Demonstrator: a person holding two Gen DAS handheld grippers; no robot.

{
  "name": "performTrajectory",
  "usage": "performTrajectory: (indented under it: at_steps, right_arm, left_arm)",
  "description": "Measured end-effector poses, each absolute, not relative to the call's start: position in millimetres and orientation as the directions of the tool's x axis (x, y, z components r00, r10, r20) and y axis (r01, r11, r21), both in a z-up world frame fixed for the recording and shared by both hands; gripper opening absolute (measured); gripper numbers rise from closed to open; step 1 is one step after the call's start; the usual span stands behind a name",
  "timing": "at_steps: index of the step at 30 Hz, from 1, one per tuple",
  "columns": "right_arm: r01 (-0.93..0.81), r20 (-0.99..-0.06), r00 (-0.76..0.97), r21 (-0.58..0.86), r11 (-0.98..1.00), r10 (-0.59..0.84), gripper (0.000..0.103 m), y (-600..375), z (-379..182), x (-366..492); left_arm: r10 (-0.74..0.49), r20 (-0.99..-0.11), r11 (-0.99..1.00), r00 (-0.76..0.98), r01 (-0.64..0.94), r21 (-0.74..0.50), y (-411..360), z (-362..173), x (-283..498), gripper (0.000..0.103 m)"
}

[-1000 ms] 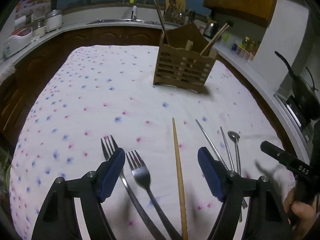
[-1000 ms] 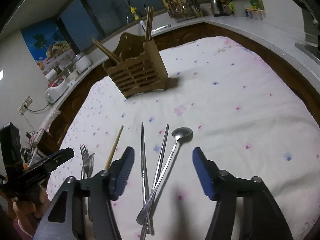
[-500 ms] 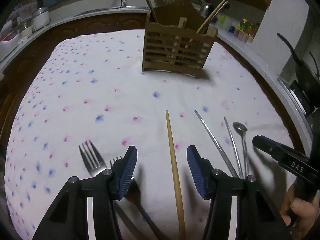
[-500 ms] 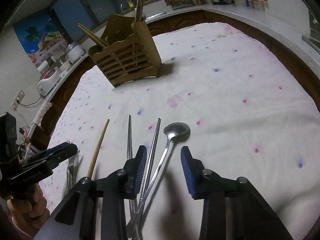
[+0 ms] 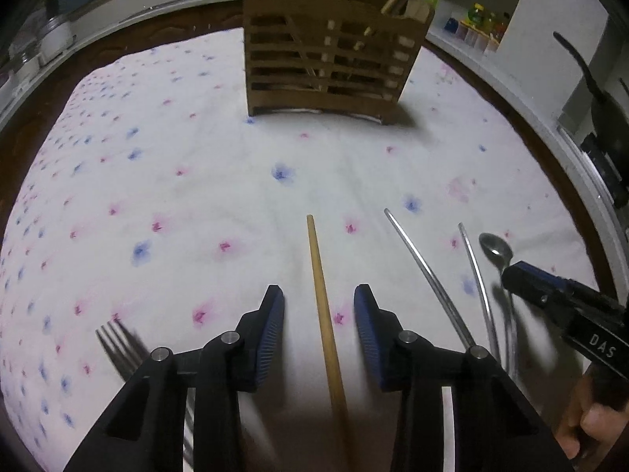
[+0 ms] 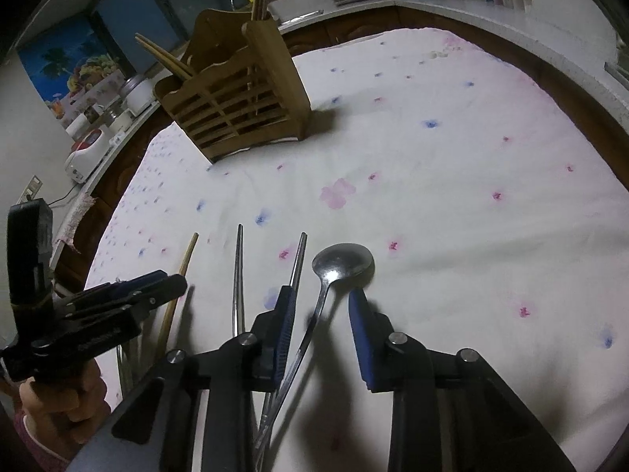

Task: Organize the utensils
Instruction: 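Grasp a wooden chopstick with the left gripper while the right gripper grasps the silver spoon, then lift the left gripper's chopstick toward the holder while the right gripper carries the spoon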

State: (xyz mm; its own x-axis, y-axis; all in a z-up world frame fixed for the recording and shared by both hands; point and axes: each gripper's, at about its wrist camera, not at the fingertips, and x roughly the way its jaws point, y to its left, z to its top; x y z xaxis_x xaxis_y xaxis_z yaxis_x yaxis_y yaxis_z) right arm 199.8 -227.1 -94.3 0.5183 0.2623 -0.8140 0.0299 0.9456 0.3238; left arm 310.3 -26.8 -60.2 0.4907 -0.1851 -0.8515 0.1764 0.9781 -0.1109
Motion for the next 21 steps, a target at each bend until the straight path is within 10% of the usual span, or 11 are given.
performTrajectory:
  at_steps: [9,13,21]
  right_arm:
    - [0.028,-0.819,0.510,0.320,0.947,0.262,0.011,-226.3,-97.8,205.1]
    - [0.020,-0.815,0.513,0.326,0.945,0.270,0.008,-224.0,-98.1,204.4]
    - [0.008,-0.796,0.539,0.332,0.943,0.276,0.004,-225.4,-86.3,198.7]
  left_arm:
    - [-0.190,-0.851,0.977,0.490,0.176,-0.117,-29.1,-60.7,318.5,0.031]
    - [-0.188,-0.852,0.977,0.488,0.178,-0.114,-30.0,-61.5,320.7,0.005]
    - [-0.256,-0.820,0.966,0.512,0.157,-0.204,-13.5,-52.0,311.7,0.004]
